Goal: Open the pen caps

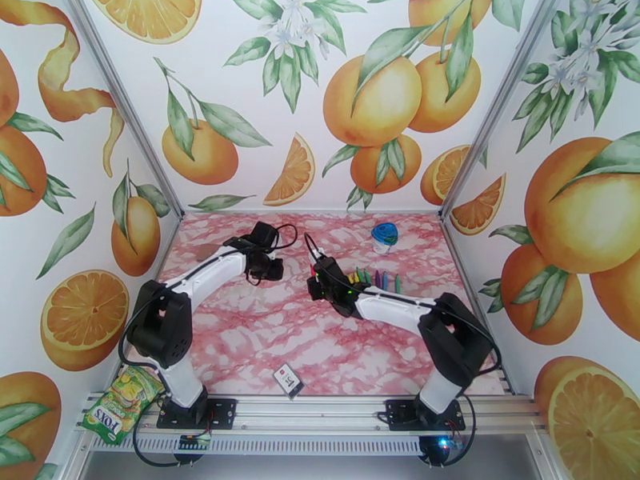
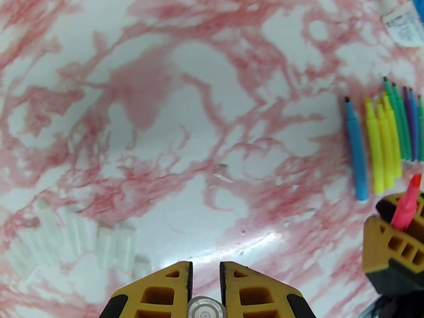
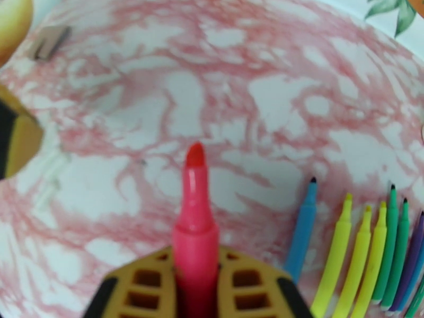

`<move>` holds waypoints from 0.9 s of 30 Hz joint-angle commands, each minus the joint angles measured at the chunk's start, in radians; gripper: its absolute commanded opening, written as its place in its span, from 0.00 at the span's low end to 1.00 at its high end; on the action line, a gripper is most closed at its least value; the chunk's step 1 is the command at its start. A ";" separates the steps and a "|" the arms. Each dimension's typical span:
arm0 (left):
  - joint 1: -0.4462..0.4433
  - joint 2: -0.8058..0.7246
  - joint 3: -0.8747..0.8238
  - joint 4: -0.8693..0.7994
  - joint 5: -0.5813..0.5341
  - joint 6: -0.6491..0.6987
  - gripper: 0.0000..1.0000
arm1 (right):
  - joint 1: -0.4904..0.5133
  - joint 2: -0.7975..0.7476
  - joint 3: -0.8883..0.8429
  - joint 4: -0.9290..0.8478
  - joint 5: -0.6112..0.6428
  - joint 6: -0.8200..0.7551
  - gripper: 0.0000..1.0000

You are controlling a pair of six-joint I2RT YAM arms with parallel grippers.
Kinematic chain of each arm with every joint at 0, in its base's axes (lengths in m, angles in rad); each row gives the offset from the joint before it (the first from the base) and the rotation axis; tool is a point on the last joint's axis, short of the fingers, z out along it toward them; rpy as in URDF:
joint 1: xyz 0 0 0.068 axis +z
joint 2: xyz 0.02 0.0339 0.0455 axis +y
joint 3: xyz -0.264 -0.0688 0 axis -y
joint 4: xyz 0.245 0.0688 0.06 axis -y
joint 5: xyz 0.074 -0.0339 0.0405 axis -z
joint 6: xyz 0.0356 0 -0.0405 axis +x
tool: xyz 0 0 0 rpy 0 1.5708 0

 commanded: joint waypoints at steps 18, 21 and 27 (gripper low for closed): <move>-0.053 0.147 -0.026 -0.030 -0.027 0.018 0.02 | -0.067 0.177 0.091 -0.032 0.060 0.076 0.04; -0.056 0.158 -0.022 -0.037 -0.029 0.025 0.03 | -0.069 0.184 0.091 -0.030 0.055 0.073 0.05; -0.058 0.177 -0.021 -0.052 -0.043 0.023 0.12 | -0.072 0.206 0.100 -0.042 0.063 0.070 0.07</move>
